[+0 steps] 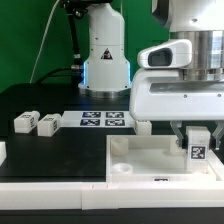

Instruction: Assemble one leg

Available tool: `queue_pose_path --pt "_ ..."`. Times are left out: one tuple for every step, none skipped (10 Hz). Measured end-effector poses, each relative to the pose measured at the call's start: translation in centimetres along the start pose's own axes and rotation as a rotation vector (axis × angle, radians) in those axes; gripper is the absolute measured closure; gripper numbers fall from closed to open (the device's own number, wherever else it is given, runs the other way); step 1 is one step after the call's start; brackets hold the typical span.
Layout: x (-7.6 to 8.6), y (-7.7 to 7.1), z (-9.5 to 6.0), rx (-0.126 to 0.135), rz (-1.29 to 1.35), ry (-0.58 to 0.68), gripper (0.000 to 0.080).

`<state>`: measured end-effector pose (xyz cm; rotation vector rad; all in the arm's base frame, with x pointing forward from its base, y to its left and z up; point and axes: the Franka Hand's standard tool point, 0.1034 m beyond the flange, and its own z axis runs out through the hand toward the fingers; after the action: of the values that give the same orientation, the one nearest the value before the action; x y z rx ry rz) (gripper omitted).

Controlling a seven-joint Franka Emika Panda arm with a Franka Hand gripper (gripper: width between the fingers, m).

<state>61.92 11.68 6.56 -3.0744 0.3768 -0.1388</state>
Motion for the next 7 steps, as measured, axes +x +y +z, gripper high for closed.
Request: queue_pose_path --pt "0.2 0.4 0.0 -0.005 0.129 0.002 0.0509" --pt "0.3 1.1 -0.1 -0.017 0.232 0.005 0.0509" --pt "0.4 1.9 0.0 -0.028 0.334 0.009 0.0509" --pt "0.6 2.6 -0.1 -0.038 0.44 0.016 0.0504" --pt "0.6 3.1 -0.1 -0.049 0.517 0.024 0.0504" --pt "0.7 3.5 -0.1 -0.056 0.57 0.03 0.0495" --pt "0.7 4.0 -0.1 -0.067 0.634 0.032 0.0495"
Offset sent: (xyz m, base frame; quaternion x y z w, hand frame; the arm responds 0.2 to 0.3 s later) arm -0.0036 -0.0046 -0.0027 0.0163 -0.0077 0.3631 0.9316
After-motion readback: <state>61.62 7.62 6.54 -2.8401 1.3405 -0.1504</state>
